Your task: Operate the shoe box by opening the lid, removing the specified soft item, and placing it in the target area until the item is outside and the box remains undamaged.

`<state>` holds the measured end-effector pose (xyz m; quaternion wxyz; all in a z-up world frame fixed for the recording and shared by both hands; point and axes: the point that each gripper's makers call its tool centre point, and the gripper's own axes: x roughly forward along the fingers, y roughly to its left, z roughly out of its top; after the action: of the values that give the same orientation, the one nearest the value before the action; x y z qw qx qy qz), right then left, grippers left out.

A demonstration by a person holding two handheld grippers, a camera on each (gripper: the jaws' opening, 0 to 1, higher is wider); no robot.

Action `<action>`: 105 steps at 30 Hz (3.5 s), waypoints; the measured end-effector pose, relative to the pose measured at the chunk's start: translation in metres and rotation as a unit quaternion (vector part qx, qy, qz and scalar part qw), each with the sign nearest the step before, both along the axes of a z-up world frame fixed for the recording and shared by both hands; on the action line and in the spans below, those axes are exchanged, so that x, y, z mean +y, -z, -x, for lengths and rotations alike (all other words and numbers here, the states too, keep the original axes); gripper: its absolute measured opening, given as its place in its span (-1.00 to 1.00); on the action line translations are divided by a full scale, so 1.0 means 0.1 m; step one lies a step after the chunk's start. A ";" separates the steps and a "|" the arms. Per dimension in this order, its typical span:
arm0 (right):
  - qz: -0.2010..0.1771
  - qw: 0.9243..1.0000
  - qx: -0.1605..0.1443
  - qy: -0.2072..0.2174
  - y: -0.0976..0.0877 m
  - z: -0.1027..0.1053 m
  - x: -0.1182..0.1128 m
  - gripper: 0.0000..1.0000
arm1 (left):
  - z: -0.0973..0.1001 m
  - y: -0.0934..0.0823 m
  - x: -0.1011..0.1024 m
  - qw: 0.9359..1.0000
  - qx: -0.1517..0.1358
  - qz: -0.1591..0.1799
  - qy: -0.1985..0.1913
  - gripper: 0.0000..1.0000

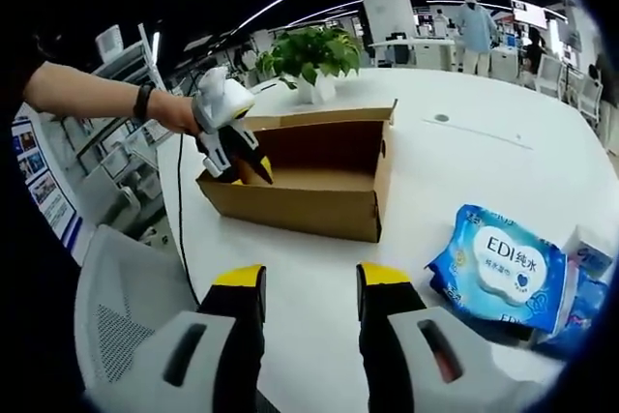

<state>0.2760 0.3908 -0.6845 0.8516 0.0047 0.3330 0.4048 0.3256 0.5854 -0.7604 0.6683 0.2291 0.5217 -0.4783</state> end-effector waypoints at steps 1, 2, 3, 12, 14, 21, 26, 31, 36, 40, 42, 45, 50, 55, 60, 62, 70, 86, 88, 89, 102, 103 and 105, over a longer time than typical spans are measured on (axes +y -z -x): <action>0.000 1.000 0.001 0.001 0.00 0.00 -0.01 -0.30 | 0.00 0.01 0.01 1.000 0.001 -0.002 -0.001 -0.13; 0.000 1.000 0.002 0.001 0.01 0.01 -0.01 -0.30 | 0.00 0.01 0.00 1.000 0.000 -0.001 -0.002 -0.13; 0.001 1.000 0.002 0.000 0.01 0.01 -0.01 -0.30 | 0.00 0.01 0.00 1.000 -0.002 -0.001 -0.002 -0.12; 0.000 1.000 -0.001 -0.002 -0.03 -0.02 0.01 -0.31 | -0.08 -0.01 0.05 1.000 -0.021 -0.001 -0.021 -0.06; -0.002 1.000 -0.001 0.000 -0.03 -0.03 0.01 -0.31 | -0.09 -0.03 0.06 0.999 -0.030 -0.004 -0.021 -0.09; -0.035 0.999 0.010 0.018 -0.07 -0.04 0.01 -0.33 | 0.04 -0.02 0.00 1.000 -0.012 0.012 -0.009 -0.16; -0.032 0.999 0.011 0.013 -0.07 -0.02 0.03 -0.33 | 0.01 0.00 0.02 0.999 -0.016 0.010 -0.026 -0.08; -0.030 0.999 0.007 0.011 -0.09 -0.03 0.05 -0.33 | 0.00 -0.03 0.03 0.999 -0.031 0.005 -0.017 -0.07; -0.029 1.000 0.001 0.011 -0.14 -0.03 0.07 -0.33 | -0.06 -0.08 0.07 0.999 -0.048 0.002 -0.027 -0.17; -0.038 0.999 0.001 0.014 -0.17 0.00 0.06 -0.33 | 0.02 -0.10 0.04 0.999 -0.032 0.017 -0.030 -0.15; -0.037 0.999 0.002 0.015 -0.16 0.02 0.05 -0.33 | 0.07 -0.06 0.05 0.999 -0.034 0.004 -0.014 -0.17; -0.031 0.999 0.006 0.012 -0.12 0.06 0.03 -0.33 | 0.10 0.01 0.09 0.999 -0.037 -0.017 0.000 -0.20; -0.027 1.000 0.006 0.012 -0.12 0.08 0.02 -0.34 | 0.10 0.10 0.12 0.999 -0.034 -0.033 -0.016 -0.31; -0.026 1.000 0.005 0.011 -0.14 0.09 0.02 -0.36 | 0.11 0.20 0.11 0.998 -0.041 -0.044 -0.019 -0.54; -0.022 1.000 0.005 0.008 -0.13 0.09 0.03 -0.39 | 0.07 0.22 0.07 0.998 -0.053 -0.033 -0.019 -0.61; -0.020 1.000 0.004 0.002 -0.13 0.09 0.04 -0.39 | 0.03 0.22 0.08 0.997 -0.062 -0.035 -0.021 -0.62; -0.014 1.000 -0.009 -0.011 -0.20 -0.03 0.08 -0.39 | -0.19 -0.05 0.03 0.993 -0.103 0.013 -0.059 -0.63; 0.003 0.995 -0.065 -0.075 -0.44 -0.31 0.16 -0.36 | -0.12 -0.88 -0.67 0.979 -0.182 0.086 0.034 -0.63; 0.005 0.994 -0.074 -0.081 -0.48 -0.33 0.16 -0.35 | -0.07 -0.96 -0.75 0.977 -0.187 0.090 0.046 -0.63; 0.004 0.994 -0.077 -0.082 -0.50 -0.34 0.16 -0.35 | -0.04 -1.02 -0.81 0.976 -0.191 0.092 0.057 -0.63; 0.009 0.980 -0.141 -0.138 -0.74 -0.32 0.18 -0.27 | 0.22 -1.40 -1.32 0.960 -0.208 0.121 0.144 -0.63; 0.007 0.979 -0.144 -0.142 -0.76 -0.31 0.18 -0.27 | 0.24 -1.41 -1.34 0.959 -0.208 0.121 0.150 -0.63; 0.004 0.976 -0.152 -0.156 -0.81 -0.28 0.20 -0.29 | 0.28 -1.41 -1.39 0.956 -0.206 0.122 0.167 -0.62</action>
<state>0.3044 0.4103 -0.6039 0.8189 -0.1127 0.1977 0.5268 0.2981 0.4462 -0.6190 0.6946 0.3236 0.2642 -0.5856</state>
